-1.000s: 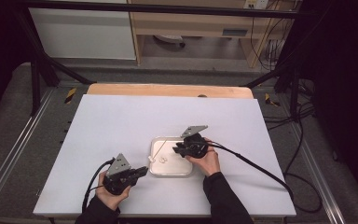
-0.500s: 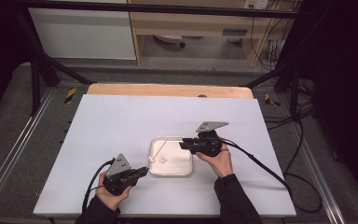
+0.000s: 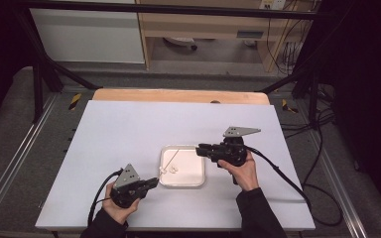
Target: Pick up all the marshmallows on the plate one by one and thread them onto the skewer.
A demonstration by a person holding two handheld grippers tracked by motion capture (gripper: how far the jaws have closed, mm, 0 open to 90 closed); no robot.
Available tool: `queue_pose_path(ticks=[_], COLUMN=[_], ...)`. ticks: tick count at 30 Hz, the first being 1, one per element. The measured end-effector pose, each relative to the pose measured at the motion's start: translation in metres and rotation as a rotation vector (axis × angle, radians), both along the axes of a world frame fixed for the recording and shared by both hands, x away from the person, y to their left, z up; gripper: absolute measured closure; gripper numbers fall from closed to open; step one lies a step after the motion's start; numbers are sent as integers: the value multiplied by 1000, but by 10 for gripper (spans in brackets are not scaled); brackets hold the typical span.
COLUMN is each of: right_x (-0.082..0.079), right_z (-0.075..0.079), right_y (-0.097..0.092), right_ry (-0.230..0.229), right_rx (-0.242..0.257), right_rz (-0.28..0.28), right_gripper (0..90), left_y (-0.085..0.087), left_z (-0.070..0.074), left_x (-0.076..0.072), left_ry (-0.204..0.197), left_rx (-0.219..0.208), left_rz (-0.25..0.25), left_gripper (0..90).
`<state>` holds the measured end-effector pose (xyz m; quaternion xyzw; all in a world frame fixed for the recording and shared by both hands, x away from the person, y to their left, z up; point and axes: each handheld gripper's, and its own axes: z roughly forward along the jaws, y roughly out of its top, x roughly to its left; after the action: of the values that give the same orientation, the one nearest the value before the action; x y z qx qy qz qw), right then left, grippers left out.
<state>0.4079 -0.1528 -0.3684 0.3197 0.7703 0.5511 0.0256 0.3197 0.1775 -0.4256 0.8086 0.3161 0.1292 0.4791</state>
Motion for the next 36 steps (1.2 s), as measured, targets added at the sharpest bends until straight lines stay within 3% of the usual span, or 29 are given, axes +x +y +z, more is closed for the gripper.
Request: queue_pose_path(ticks=[8,16,36], right_x=[1,6,12], right_z=[11,14,4], right_y=[-1,10,34], right_ry=[19,41,94], right_rx=[100,153,169], right_rz=[10,32,77], right_gripper=[735,731,726], left_y=[-1,-1,-2], left_z=[0,1,1], left_x=[-1,-1,-2], left_ry=[-7,-11,-14], left_rx=[-3,-3,-6], left_rz=[-10,-14,-24], left_gripper=[886,886,886])
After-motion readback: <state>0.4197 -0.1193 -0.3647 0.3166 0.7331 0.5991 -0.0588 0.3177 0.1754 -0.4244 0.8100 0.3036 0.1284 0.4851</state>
